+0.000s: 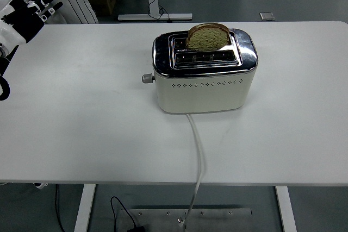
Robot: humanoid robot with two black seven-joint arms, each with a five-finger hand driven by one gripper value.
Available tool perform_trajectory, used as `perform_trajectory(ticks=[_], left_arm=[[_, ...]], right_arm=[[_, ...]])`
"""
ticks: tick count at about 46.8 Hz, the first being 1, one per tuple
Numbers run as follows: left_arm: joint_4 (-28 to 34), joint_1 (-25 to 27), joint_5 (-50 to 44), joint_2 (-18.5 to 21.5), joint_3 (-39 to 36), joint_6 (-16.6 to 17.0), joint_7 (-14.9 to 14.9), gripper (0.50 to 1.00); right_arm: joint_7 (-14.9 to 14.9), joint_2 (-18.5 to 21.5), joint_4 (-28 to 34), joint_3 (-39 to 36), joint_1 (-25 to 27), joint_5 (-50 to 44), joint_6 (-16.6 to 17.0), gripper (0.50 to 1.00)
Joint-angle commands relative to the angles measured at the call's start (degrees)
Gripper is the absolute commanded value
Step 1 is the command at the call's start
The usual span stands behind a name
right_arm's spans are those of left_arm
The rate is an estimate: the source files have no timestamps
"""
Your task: Press down toaster
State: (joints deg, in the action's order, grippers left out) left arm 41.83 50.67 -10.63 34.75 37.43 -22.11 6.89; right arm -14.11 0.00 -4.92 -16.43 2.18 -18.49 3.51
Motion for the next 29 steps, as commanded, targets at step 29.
perform_trajectory(ticks=[29], left_arm=[[-1.75,-2.85,0.26,-2.76,0.01,1.28,0.94,1.000]], right_arm=[[-0.04,0.00,0.00,0.00,0.02,0.03,0.00,0.998]])
